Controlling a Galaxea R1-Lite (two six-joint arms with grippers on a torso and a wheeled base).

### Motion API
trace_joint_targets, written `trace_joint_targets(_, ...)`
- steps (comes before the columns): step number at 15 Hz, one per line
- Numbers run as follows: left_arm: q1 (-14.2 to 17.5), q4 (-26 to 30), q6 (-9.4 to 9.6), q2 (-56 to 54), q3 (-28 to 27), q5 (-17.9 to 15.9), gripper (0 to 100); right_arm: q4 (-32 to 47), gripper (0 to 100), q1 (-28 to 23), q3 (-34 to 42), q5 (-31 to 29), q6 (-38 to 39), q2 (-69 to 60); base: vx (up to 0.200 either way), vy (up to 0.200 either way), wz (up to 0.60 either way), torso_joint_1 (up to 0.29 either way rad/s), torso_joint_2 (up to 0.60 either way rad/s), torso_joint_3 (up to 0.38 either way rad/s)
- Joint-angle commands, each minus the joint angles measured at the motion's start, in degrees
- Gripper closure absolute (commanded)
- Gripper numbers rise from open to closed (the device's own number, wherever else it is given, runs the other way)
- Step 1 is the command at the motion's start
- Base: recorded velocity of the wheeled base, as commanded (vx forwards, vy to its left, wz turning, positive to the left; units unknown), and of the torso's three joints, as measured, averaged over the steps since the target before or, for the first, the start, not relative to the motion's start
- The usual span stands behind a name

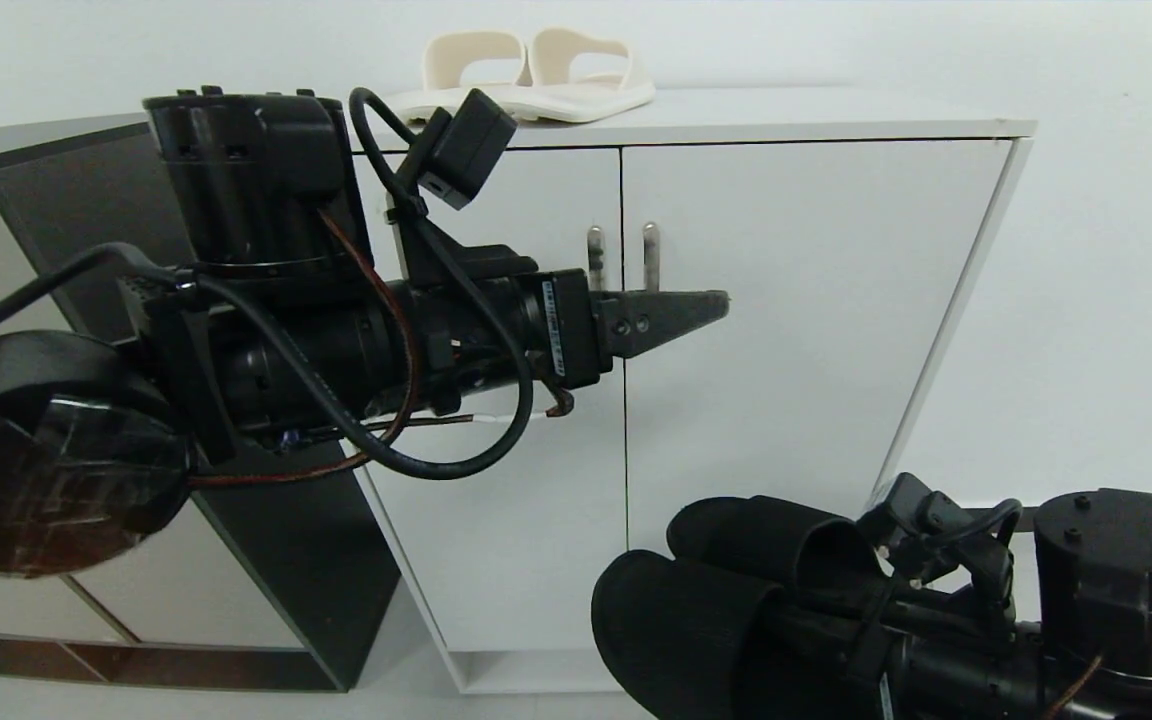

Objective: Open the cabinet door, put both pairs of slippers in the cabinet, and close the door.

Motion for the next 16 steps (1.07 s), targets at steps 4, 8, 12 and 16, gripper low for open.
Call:
trace_joint_targets(4,1.5,0.0,0.16,3.0,-2.9,0.6,0,0.0,100,0.4,0.0,0.0,0.0,-0.1,0.000,0.000,0.00,0.000,0.00,0.000)
trace_joint_targets(8,2.2,0.0,1.22,7.3,-6.4,1.8,0,0.0,100,0.4,0.1,0.0,0.0,-0.1,0.000,0.000,0.00,0.000,0.00,0.000)
trace_joint_targets(12,2.3,0.0,1.22,11.0,-9.9,3.5,0,0.0,100,0.4,0.1,0.0,0.0,-0.1,0.000,0.000,0.00,0.000,0.00,0.000)
trace_joint_targets(16,2.3,0.0,1.22,14.6,-12.4,3.8,0,0.0,100,0.4,0.2,0.0,0.0,-0.1,0.000,0.000,0.00,0.000,0.00,0.000)
